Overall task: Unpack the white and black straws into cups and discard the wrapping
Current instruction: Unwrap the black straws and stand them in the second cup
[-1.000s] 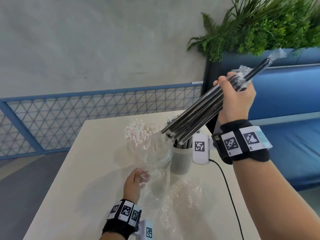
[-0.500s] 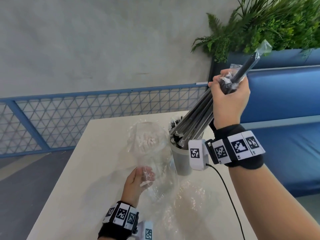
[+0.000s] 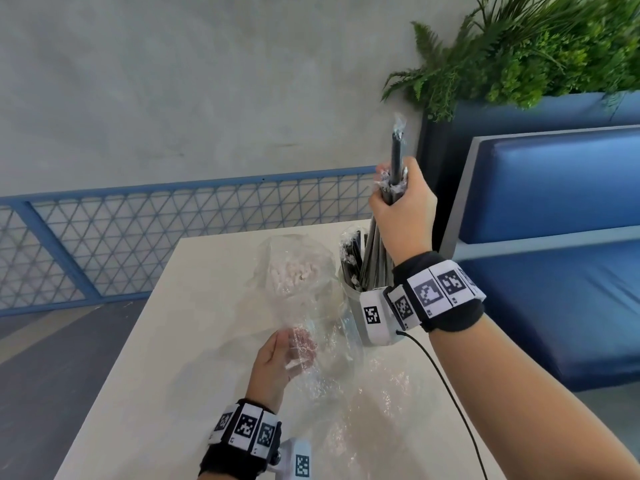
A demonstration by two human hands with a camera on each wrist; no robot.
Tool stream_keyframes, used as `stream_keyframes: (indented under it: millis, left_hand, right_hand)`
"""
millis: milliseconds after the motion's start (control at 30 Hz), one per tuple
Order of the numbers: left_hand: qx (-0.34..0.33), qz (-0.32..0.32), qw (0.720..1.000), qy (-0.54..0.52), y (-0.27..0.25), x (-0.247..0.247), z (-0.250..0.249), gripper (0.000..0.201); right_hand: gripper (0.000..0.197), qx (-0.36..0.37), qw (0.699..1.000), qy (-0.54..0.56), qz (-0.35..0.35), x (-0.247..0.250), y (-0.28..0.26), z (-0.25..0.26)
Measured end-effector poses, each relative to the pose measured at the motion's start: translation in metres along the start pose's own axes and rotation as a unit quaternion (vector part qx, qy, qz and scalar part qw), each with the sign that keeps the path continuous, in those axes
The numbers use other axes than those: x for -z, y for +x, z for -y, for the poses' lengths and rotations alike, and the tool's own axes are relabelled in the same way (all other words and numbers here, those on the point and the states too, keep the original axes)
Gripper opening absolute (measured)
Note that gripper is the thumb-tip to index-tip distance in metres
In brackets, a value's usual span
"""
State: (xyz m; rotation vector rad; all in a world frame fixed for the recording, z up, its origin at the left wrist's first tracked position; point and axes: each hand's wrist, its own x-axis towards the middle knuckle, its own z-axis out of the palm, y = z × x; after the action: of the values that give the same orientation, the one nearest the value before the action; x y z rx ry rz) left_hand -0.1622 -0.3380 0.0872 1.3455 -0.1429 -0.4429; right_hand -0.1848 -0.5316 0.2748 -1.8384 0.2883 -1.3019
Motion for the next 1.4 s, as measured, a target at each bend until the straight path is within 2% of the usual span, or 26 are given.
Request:
stream_keyframes:
  millis: [167, 267, 433, 500, 600, 700, 900, 967, 1033, 1067, 1167, 1200, 1233, 1267, 1300, 1333, 1400]
  left_hand:
    - [0.007, 0.003, 1.000, -0.006, -0.002, -0.001, 0.001, 0.030]
    - [0.010, 0.001, 1.000, -0.008, -0.001, -0.003, 0.002, 0.030]
    - [0.004, 0.008, 1.000, -0.005, -0.002, -0.008, 0.002, 0.035]
    - [0.002, 0.011, 1.000, -0.001, -0.003, -0.009, 0.001, 0.037]
    - [0.000, 0.013, 1.000, 0.001, -0.005, -0.008, 0.003, 0.039]
    - [0.000, 0.013, 1.000, -0.006, -0.008, -0.009, 0.007, 0.041]
    - [-0.007, 0.002, 1.000, -0.014, -0.015, -0.003, 0.011, 0.042]
    - [-0.010, -0.002, 1.000, -0.012, -0.017, 0.000, 0.008, 0.043]
    - [-0.016, -0.010, 1.000, -0.007, -0.019, 0.005, 0.007, 0.047]
    - [-0.017, -0.012, 1.000, -0.005, -0.020, 0.006, 0.006, 0.047]
    - [-0.013, -0.005, 1.000, -0.008, -0.023, 0.006, 0.006, 0.045]
    - [-0.012, 0.002, 1.000, -0.008, -0.025, 0.004, 0.005, 0.046]
    - [-0.009, 0.006, 1.000, -0.009, -0.027, 0.002, 0.006, 0.048]
    - [-0.006, 0.007, 1.000, -0.013, -0.029, -0.001, 0.006, 0.051]
    - [-0.003, 0.006, 1.000, -0.019, -0.031, -0.003, 0.006, 0.052]
    - [0.003, 0.005, 1.000, -0.029, -0.033, -0.007, 0.007, 0.053]
    - [0.016, 0.010, 0.998, -0.052, -0.036, -0.012, 0.010, 0.051]
  right_hand:
    - [0.019, -0.009, 0.999, 0.041, -0.030, -0.002, 0.005, -0.011]
    - [0.018, -0.012, 0.999, 0.048, -0.011, -0.006, 0.011, -0.025]
    - [0.014, -0.127, 0.989, 0.007, 0.069, -0.019, -0.023, -0.074]
    - [0.015, -0.152, 0.985, 0.000, 0.086, -0.023, -0.035, -0.090]
    - [0.028, -0.194, 0.971, -0.004, 0.137, -0.024, -0.045, -0.104]
    - [0.038, -0.236, 0.960, -0.015, 0.147, -0.023, -0.062, -0.119]
    - [0.045, -0.232, 0.952, -0.065, 0.189, -0.028, -0.068, -0.122]
    - [0.056, -0.235, 0.948, -0.064, 0.206, -0.023, -0.064, -0.122]
    - [0.068, -0.209, 0.959, -0.038, 0.189, -0.012, -0.068, -0.113]
    - [0.071, -0.171, 0.971, -0.037, 0.164, -0.005, -0.074, -0.106]
    - [0.060, 0.021, 0.995, -0.058, 0.076, 0.014, -0.106, -0.086]
    - [0.053, 0.044, 0.994, -0.053, 0.081, 0.019, -0.120, -0.083]
    - [0.049, 0.026, 0.993, -0.037, 0.108, 0.025, -0.134, -0.084]
    - [0.048, -0.033, 0.989, -0.019, 0.145, 0.029, -0.146, -0.084]
    - [0.051, -0.122, 0.975, 0.000, 0.187, 0.032, -0.159, -0.088]
    - [0.061, -0.218, 0.948, 0.019, 0.232, 0.036, -0.170, -0.093]
    - [0.083, -0.369, 0.874, 0.084, 0.306, 0.043, -0.187, -0.104]
